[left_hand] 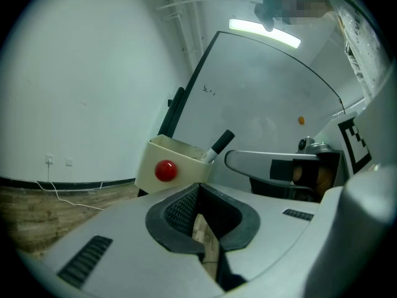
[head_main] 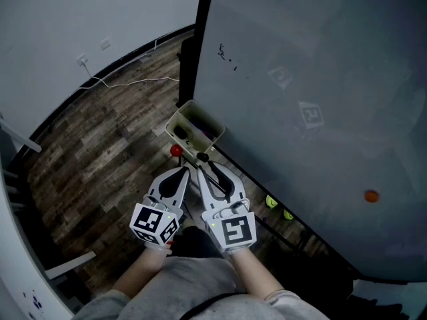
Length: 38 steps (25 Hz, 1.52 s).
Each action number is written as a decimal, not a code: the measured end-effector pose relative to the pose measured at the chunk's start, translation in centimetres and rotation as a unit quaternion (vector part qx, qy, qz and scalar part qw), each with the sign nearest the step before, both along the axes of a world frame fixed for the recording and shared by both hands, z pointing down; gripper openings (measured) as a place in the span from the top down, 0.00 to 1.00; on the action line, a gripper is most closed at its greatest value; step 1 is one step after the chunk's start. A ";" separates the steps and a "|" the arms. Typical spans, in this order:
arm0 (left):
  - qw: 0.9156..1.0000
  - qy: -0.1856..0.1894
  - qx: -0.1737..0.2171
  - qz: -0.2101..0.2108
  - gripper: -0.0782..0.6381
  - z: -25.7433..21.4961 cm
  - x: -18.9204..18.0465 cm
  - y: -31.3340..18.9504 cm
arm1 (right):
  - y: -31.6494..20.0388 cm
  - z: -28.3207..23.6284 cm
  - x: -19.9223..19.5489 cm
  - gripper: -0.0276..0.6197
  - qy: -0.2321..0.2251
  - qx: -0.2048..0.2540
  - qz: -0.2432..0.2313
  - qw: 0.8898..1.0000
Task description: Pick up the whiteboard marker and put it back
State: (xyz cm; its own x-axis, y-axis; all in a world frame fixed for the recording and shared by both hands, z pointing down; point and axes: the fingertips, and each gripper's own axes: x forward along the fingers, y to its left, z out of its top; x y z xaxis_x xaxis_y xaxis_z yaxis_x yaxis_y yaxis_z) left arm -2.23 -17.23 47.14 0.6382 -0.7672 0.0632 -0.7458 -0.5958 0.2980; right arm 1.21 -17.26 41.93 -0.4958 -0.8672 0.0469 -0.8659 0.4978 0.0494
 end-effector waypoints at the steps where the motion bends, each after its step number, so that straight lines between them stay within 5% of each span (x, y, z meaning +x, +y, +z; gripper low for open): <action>1: 1.000 0.000 0.001 0.001 0.87 0.0 0.0 0.1 | 0.1 0.0 -0.1 0.81 0.000 -0.001 -0.001 1.000; 15: 1.000 0.008 0.011 0.000 0.87 -0.9 -0.3 0.8 | 1.8 0.2 -1.3 0.91 0.032 0.003 -0.025 0.999; 38: 0.999 0.003 0.039 -0.016 0.87 -3.4 -1.7 0.8 | 2.4 -0.5 -2.4 0.93 0.043 0.001 -0.046 0.998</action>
